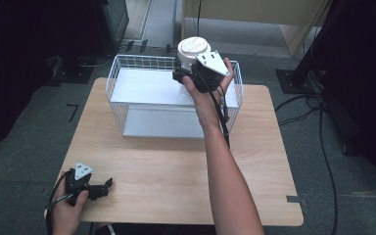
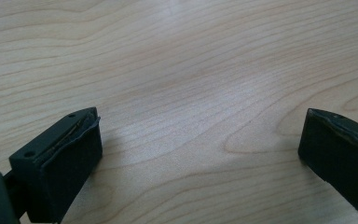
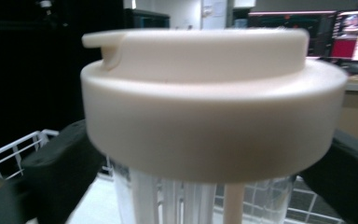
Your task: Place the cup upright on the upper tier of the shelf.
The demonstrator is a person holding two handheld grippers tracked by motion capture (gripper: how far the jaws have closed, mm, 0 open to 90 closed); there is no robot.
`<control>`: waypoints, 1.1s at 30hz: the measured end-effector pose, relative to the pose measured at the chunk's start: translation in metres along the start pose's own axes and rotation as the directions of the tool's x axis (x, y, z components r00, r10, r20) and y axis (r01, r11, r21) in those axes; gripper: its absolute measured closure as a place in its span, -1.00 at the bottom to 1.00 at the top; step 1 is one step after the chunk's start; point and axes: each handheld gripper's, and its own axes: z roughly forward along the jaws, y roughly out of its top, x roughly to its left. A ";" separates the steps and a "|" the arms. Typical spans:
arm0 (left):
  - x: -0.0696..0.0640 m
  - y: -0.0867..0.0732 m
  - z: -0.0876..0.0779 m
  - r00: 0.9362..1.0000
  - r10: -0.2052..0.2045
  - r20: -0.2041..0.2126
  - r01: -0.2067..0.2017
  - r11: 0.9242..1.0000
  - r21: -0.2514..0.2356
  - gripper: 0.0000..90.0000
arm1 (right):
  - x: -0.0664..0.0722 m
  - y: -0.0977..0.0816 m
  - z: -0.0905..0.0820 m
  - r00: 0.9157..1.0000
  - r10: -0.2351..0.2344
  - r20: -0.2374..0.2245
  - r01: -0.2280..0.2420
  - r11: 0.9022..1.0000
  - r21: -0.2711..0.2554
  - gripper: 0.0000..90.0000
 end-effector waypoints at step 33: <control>0.000 0.000 0.000 1.000 0.000 0.000 0.000 1.000 0.000 -1.00 | -0.029 -0.089 -0.079 0.997 -0.062 -0.053 0.065 0.996 0.060 -1.00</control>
